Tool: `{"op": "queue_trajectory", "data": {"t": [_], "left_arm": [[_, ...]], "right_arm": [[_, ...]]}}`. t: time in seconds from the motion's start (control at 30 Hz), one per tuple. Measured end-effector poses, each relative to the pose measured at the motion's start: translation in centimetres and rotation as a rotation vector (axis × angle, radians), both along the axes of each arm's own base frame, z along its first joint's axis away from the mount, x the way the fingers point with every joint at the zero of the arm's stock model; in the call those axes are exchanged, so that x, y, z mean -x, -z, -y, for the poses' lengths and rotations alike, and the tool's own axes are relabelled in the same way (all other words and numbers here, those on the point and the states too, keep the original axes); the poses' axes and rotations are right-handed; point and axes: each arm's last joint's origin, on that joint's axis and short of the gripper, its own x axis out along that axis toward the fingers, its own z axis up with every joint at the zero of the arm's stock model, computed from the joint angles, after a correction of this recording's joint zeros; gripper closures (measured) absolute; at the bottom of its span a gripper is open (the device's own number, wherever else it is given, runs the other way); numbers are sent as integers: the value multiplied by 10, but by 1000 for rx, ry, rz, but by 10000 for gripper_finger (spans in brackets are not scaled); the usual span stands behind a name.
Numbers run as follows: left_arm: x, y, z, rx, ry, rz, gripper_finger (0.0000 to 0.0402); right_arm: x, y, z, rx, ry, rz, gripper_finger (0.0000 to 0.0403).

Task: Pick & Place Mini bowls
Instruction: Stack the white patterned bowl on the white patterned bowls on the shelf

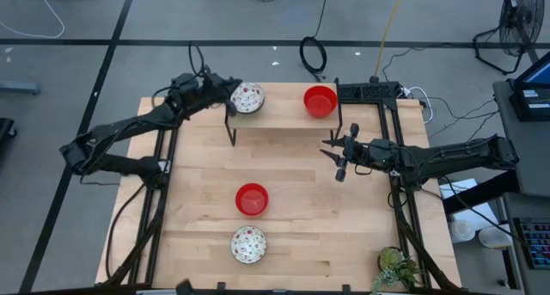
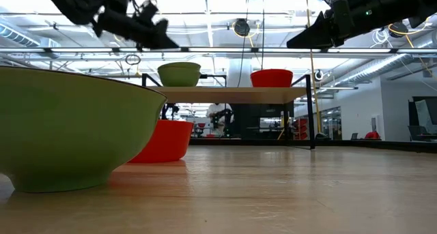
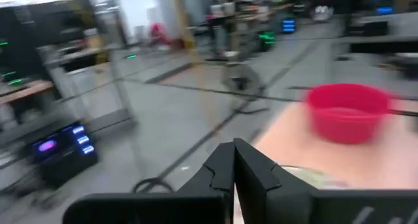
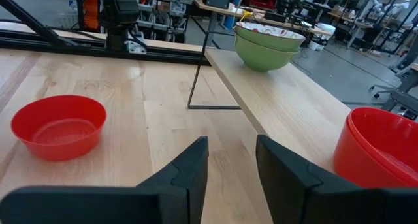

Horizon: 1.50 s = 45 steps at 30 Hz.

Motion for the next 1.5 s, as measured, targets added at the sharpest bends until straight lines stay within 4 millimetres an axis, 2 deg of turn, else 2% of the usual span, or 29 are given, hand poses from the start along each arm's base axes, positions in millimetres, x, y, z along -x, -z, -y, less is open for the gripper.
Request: {"op": "queue_trajectory", "data": {"t": [0.13, 0.3, 0.4, 0.5, 0.6, 0.67, 0.73, 0.87, 1.03, 1.23, 1.4, 1.5], "left_arm": [[4, -29, 36, 26, 126, -41, 399], [9, -63, 93, 129, 264, -261, 392], [9, -74, 128, 208, 318, -356, 397], [3, -79, 162, 275, 424, -397, 398], [-6, -72, 196, 346, 520, -446, 386], [-12, -67, 216, 410, 503, -486, 373], [-19, -58, 231, 498, 412, -563, 355], [-42, -38, 255, 636, 298, -753, 304], [-67, -16, 278, 721, 392, -1002, 241], [-87, 5, 279, 813, 438, -1110, 205], [-98, 19, 273, 1048, 437, -1167, 200], [-102, 26, 277, 1075, 438, -1189, 199]], "right_arm": [[0, 0, 0, 0, 0, 0, 287], [0, 0, 0, 2, 0, 0, 287], [0, 0, 0, 2, 0, -1, 287], [0, 0, 0, 2, 0, -1, 287], [0, 0, 0, 2, 0, -1, 287], [0, 0, 0, 2, 0, -1, 287], [0, 0, 0, 2, 0, 0, 287], [0, 0, 0, 2, 0, 0, 287], [-1, -2, 0, 8, -1, 22, 287], [-1, -6, 0, 24, -4, 59, 287], [-2, -9, 0, 71, -11, 75, 287], [-2, -11, 0, 109, -17, 74, 287]]}}
